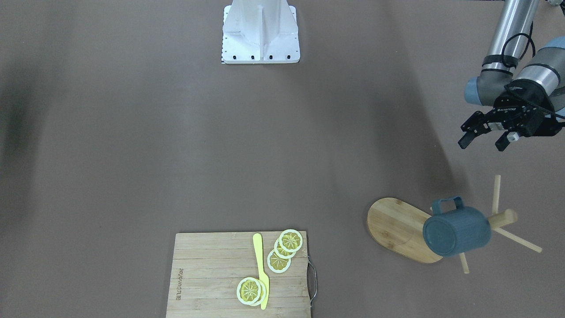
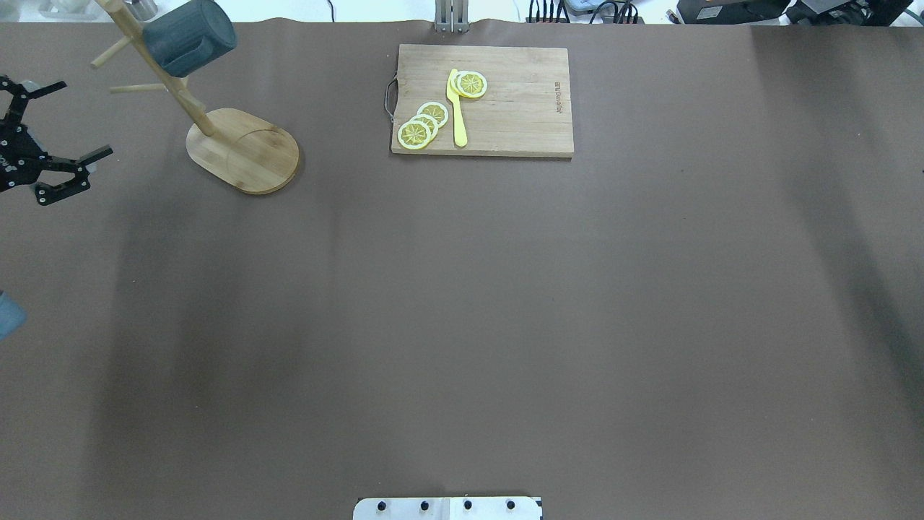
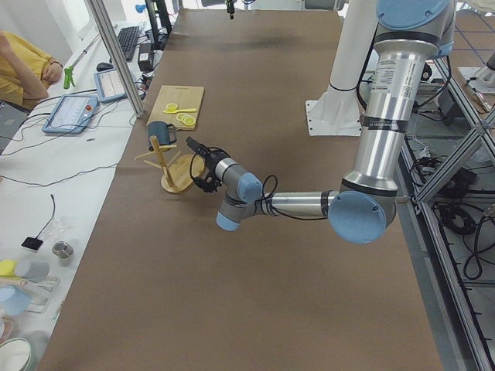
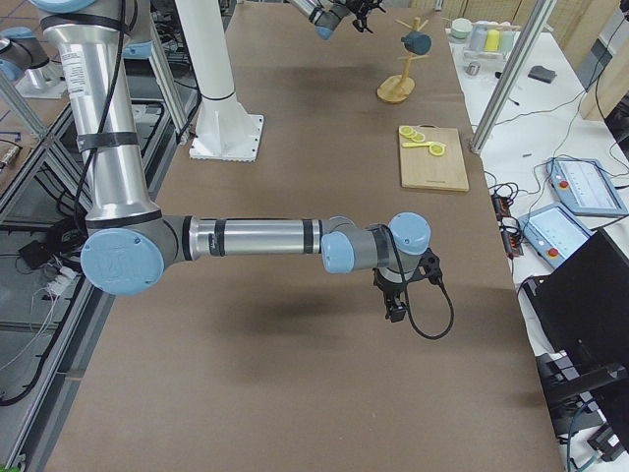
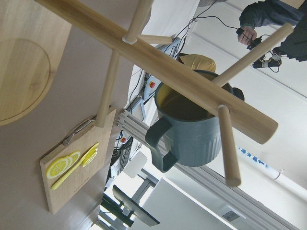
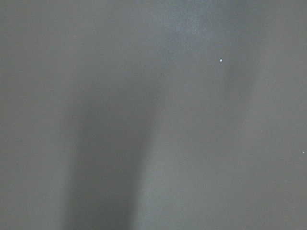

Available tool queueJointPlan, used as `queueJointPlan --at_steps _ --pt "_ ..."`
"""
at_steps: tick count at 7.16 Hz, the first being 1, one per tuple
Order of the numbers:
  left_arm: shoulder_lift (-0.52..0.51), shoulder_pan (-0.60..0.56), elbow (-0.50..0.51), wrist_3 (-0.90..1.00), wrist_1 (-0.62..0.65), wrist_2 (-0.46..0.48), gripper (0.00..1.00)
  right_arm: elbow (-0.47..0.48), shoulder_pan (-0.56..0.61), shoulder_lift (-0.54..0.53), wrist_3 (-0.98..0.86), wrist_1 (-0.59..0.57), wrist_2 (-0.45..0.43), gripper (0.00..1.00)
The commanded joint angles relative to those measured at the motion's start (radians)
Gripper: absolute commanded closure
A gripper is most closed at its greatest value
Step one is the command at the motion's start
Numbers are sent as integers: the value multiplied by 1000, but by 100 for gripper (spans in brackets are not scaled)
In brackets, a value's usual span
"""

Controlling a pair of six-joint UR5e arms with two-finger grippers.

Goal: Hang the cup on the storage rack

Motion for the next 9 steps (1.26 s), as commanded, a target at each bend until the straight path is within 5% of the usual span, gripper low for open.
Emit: queueJointPlan --at_steps 1,5,9 --pt "80 -2 -4 323 -25 0 3 0 0 0 0 1 0 0" --pt "192 -55 3 1174 165 13 3 0 6 5 -3 3 -4 0" --pt "216 -192 -4 1831 579 7 3 1 41 14 -6 4 -26 0"
